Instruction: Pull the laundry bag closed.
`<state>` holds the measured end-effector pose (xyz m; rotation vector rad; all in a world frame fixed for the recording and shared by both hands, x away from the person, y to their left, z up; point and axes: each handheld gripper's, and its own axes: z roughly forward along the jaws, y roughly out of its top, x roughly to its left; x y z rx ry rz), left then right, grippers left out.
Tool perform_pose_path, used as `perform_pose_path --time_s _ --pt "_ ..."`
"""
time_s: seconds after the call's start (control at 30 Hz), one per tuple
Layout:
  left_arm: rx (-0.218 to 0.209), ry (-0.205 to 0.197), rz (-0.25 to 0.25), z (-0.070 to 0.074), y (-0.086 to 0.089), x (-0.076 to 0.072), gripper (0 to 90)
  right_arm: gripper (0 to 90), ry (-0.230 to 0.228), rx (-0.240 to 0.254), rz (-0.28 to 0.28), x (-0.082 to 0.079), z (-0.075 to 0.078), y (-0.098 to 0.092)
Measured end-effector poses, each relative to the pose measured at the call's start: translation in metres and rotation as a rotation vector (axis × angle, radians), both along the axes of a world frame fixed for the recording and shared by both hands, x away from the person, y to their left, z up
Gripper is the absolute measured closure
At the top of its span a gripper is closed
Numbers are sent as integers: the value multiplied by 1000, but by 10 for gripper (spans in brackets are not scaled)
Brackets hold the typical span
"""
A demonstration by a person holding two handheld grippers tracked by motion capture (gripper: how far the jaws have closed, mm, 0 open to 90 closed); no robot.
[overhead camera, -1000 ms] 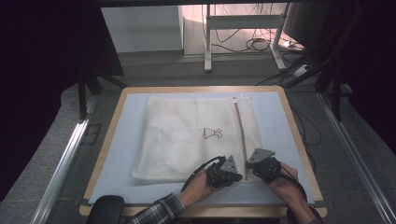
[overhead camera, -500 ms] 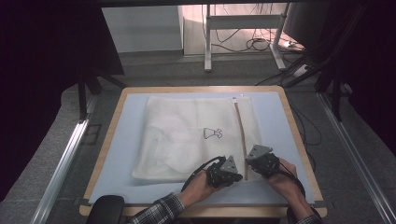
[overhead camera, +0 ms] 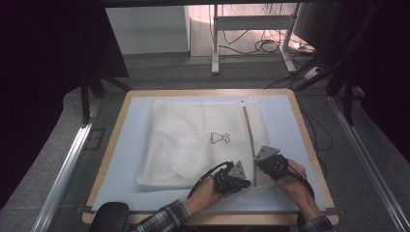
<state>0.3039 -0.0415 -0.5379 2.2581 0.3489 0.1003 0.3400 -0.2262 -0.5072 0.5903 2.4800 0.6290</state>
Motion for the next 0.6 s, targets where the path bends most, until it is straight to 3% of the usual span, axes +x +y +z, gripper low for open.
perform_pose_path --time_s 0.4,0.6 --pt "2 6 -1 0 0 1 900 845 -8 -7 -10 9 0 0" --pt "-9 17 6 0 0 0 900 846 1 12 -23 16 0 0"
